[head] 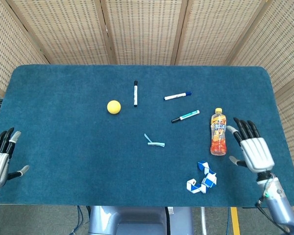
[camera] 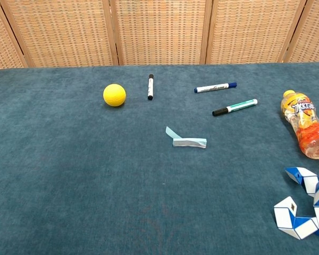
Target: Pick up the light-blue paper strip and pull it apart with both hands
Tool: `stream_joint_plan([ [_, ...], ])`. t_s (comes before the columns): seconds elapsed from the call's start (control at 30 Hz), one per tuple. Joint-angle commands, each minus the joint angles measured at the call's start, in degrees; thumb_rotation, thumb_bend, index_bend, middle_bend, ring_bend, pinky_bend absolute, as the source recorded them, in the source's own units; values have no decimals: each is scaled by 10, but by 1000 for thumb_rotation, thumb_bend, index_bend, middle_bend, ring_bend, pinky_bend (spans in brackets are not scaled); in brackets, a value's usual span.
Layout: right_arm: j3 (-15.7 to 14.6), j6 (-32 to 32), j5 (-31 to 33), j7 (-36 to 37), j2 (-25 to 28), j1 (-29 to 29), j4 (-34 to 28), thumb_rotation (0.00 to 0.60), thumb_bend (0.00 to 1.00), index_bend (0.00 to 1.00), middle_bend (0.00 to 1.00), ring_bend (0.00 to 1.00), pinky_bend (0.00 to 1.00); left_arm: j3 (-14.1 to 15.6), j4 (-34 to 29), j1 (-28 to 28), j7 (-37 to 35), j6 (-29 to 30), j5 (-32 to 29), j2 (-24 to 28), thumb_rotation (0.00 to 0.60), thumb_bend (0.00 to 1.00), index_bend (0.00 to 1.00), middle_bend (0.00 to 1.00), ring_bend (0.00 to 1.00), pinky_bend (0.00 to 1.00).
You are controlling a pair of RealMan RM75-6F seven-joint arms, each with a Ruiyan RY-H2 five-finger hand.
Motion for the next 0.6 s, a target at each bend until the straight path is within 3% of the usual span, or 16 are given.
stream_joint_plan([
  [0.03,51,-90,55,-2,-2,76,-27,600,0,263,0,0,0,-4,-3,0,2,2,-6,-1,600,0,0,0,0,0],
  [0.13,79,-168,128,-32,-10,136,-43,600,0,290,0,0,0,-7,-5,-1,6,-1,-12,-2,600,0,0,0,0,0],
  [0.3,92,-231,252,-102,-57,213,-41,600,32,337,0,0,0,-10,-7,-4,10,-6,-22,-2,600,0,0,0,0,0],
  [0.47,78,-222,369,-184,-140,277,-2,600,165,403,0,0,0,-13,-3,-1,9,-4,-30,-3,600,0,0,0,0,0],
  [0.6,65,-183,417,-232,-209,309,25,600,246,448,0,0,0,-12,1,2,-2,-4,-34,0,600,0,0,0,0,0],
])
